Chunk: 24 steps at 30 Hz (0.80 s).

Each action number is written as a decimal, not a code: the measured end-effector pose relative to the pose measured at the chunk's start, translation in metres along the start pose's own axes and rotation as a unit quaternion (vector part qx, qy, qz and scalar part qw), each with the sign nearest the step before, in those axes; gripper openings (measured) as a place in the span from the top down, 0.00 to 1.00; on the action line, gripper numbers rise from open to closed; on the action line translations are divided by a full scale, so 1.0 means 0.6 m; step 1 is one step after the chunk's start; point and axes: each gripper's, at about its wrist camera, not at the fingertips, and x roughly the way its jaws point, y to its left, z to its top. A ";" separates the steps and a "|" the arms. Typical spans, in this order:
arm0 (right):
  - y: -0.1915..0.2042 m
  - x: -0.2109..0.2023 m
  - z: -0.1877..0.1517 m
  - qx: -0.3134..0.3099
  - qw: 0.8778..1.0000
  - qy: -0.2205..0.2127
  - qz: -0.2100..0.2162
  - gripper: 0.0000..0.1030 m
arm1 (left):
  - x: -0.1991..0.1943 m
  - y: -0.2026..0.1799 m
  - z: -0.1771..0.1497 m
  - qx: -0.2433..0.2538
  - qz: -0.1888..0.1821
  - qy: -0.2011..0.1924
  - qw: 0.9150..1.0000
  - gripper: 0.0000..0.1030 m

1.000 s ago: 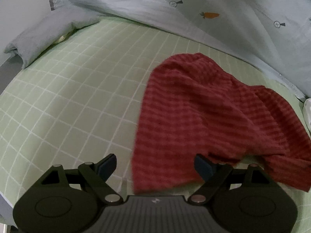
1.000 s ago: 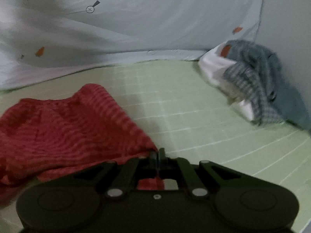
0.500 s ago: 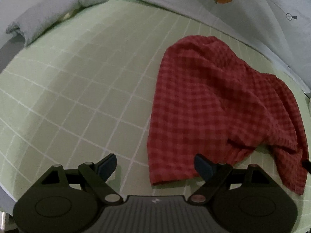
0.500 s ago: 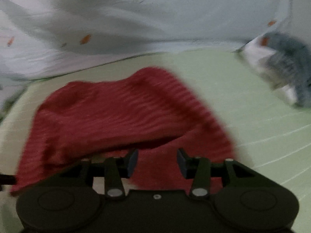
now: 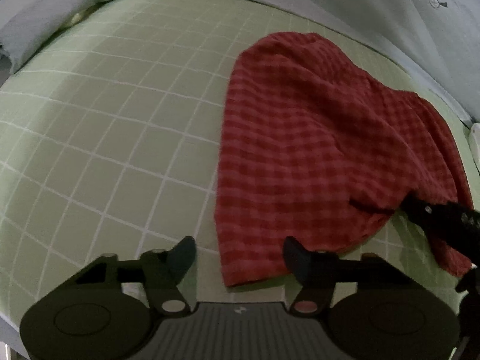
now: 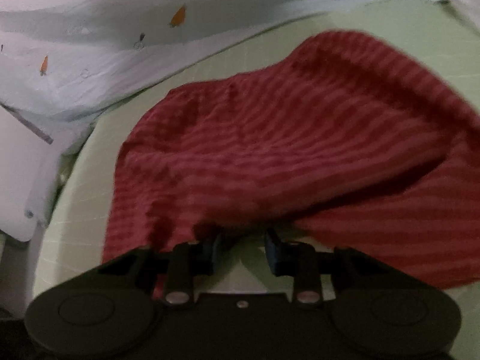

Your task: Fold clothes

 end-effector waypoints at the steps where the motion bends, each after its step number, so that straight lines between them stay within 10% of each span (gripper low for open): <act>1: 0.006 0.003 0.000 -0.009 1.000 0.003 -0.007 0.72 | 0.000 -0.001 0.001 0.005 -0.001 -0.001 1.000 0.60; 4: 0.021 0.011 -0.001 -0.026 0.999 0.014 -0.018 0.93 | 0.003 0.003 0.005 0.008 -0.010 0.002 1.000 0.91; 7: 0.025 0.006 -0.008 -0.020 1.000 0.010 -0.019 0.99 | -0.001 0.011 0.006 0.005 -0.015 -0.002 1.000 0.99; 24: 0.076 -0.106 -0.081 -0.045 0.998 -0.040 0.009 1.00 | -0.153 0.133 0.025 -0.049 0.069 -0.149 0.985 1.00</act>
